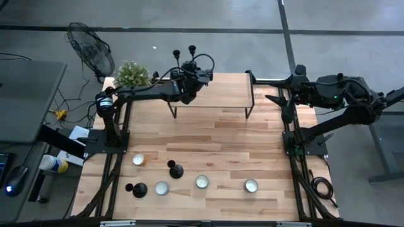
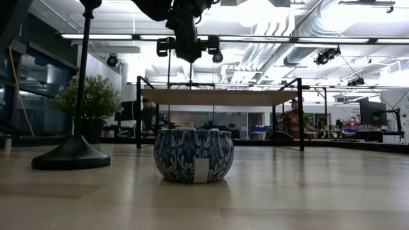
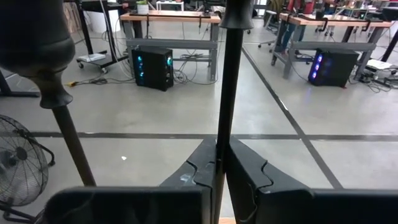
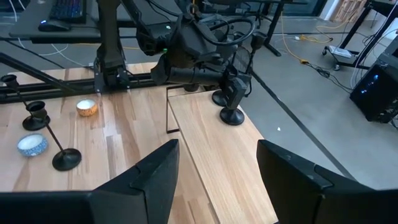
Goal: Pick & Place candle stick holders
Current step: Put the black candle holder on the shelf
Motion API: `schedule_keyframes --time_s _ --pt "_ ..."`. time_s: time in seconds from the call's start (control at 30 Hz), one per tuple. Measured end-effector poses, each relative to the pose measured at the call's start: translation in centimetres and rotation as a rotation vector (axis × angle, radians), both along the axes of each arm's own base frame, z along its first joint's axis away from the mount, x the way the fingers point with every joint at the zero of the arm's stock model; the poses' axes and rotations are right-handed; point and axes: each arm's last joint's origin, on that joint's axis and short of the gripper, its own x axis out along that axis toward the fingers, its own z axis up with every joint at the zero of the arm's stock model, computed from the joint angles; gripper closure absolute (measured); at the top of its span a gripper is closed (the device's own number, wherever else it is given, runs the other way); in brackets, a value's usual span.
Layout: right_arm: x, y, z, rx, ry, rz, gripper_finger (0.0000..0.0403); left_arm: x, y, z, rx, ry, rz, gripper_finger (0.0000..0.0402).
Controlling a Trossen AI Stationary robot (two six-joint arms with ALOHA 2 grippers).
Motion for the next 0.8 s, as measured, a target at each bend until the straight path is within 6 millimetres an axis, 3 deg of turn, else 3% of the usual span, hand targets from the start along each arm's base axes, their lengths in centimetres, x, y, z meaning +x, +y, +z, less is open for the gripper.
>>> schedule_keyframes --time_s 0.8 --pt "0.01 0.03 -0.01 0.004 0.001 0.009 0.0195 -0.06 -0.1 -0.56 -0.044 0.071 -0.058 0.0367"
